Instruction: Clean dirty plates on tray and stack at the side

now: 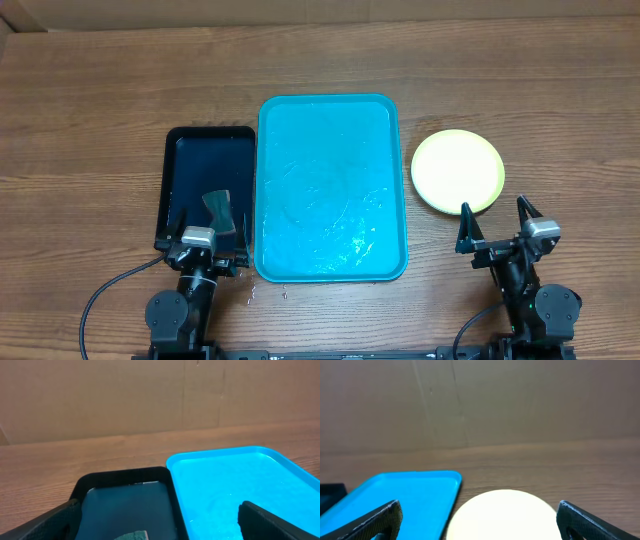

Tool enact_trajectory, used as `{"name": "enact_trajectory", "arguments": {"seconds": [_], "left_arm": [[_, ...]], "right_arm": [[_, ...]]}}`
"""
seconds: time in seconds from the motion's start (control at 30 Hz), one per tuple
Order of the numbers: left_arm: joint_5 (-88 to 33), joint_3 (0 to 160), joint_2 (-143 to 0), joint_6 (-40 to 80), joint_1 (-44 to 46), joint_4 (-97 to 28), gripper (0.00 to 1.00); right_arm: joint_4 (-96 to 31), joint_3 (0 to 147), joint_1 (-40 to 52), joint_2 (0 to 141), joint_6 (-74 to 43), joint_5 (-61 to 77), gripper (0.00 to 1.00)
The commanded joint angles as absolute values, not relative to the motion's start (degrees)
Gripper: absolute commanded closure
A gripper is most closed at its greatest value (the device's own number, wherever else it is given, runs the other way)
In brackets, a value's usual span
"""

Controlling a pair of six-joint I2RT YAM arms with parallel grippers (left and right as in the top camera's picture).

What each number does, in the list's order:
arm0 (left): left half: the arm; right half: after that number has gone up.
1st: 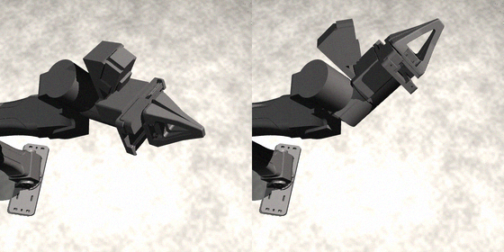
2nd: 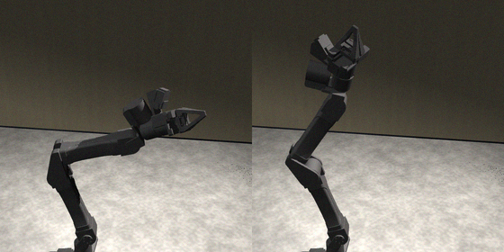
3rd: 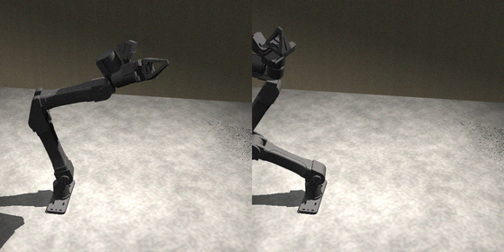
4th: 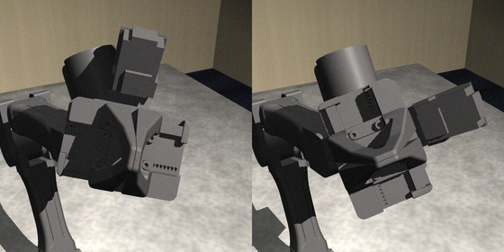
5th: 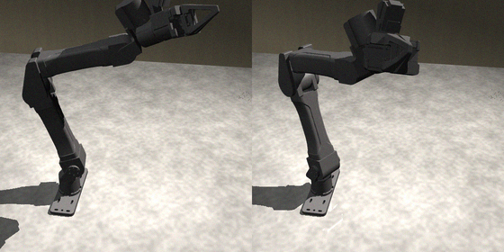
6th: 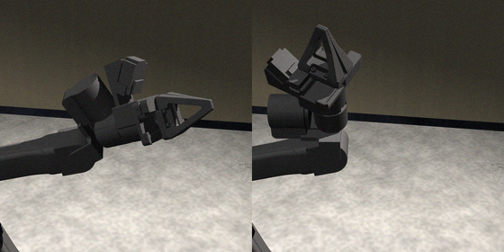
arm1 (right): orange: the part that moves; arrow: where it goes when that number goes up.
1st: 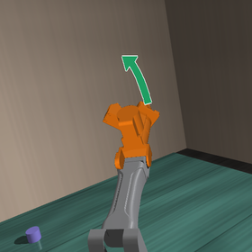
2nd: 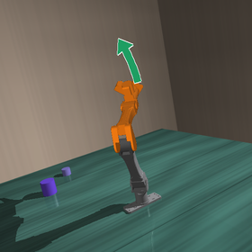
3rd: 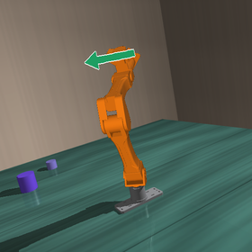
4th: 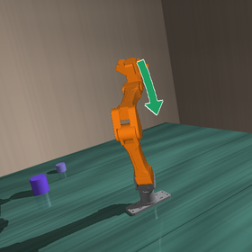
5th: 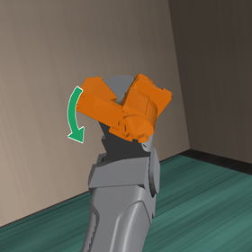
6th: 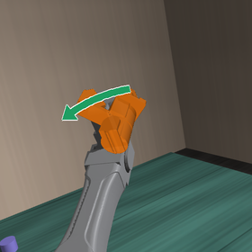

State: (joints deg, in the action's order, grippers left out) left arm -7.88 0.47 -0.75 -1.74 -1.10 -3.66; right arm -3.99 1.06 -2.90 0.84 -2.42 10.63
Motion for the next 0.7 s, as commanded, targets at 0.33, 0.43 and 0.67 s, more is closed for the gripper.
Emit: {"name": "enact_trajectory", "arguments": {"seconds": [0.33, 0.43, 0.67], "left_arm": [[-7.3, 0.3, -0.3, -3.0, -0.9, -3.8, 0.0], [-7.3, 0.3, -0.3, -3.0, -0.9, -3.8, 0.0], [-7.3, 0.3, -0.3, -3.0, -0.9, -3.8, 0.0]], "right_arm": [[-4.0, 0.4, -2.6, 0.2, 1.8, 8.1, 0.0], [-4.0, 0.4, -2.5, 0.2, 1.8, 8.0, 0.0], [-4.3, 0.4, 0.3, 0.2, 1.8, 5.7, 0.0]]}}
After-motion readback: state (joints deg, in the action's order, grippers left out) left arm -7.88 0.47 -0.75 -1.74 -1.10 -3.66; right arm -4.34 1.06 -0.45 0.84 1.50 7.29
